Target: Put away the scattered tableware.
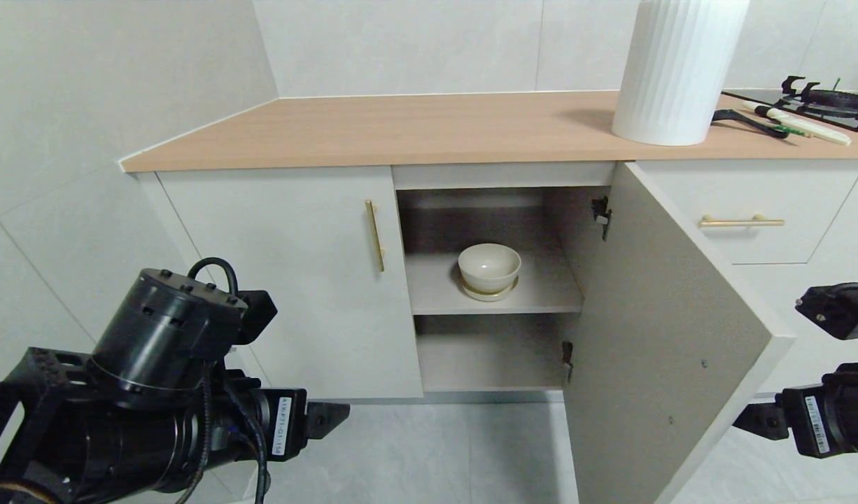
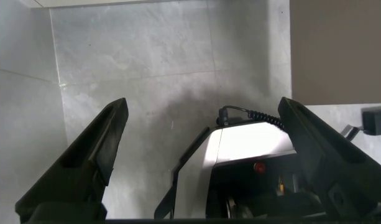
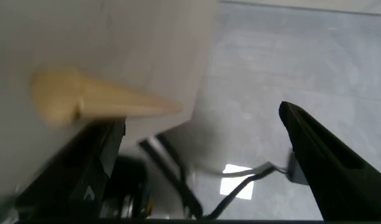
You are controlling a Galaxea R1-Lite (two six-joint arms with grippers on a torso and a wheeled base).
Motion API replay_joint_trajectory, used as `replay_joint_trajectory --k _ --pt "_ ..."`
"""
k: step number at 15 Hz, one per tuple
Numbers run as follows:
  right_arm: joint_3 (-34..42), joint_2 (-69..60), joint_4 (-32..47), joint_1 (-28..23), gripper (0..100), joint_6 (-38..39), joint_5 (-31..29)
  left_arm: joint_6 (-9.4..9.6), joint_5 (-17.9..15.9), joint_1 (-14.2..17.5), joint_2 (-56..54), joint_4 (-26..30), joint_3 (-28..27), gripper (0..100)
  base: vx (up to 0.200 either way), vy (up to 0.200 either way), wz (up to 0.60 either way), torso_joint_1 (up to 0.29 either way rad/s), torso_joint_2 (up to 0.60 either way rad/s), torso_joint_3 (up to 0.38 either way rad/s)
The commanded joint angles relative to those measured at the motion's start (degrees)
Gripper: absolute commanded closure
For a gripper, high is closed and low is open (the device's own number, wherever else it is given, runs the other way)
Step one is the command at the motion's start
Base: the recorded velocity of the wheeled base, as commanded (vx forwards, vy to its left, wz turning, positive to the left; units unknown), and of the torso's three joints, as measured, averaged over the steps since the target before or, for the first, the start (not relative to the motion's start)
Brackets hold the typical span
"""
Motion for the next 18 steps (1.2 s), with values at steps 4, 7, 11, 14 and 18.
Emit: replay_joint_trajectory --k 4,7,11,14,18 --pt "0.6 0.4 -1.7 7.6 0 2.7 0.1 -0.1 0.0 0.0 -0.1 0.0 -0.1 0 0.0 0.0 0.0 0.0 0.0 0.0" --pt "1.4 3.3 -8.0 10.1 0 3.2 0.0 -0.01 0.0 0.0 -0.1 0.0 -0.2 0 0.0 0.0 0.0 0.0 0.0 0.0" --pt "1.3 9.8 -16.2 12.6 0 3.0 0.0 -0.1 0.0 0.1 -0.4 0.0 -0.3 0 0.0 0.0 0.0 0.0 0.0 0.0" --pt "-0.1 16.3 -22.6 14.5 0 2.4 0.0 -0.1 0.0 0.2 -0.6 0.0 -0.4 0 0.0 0.0 0.0 0.0 0.0 0.0" --pt "-3.3 24.6 -30.2 15.2 0 -0.4 0.0 -0.01 0.0 0.2 -1.3 0.0 -0.6 0 0.0 0.0 0.0 0.0 0.0 0.0"
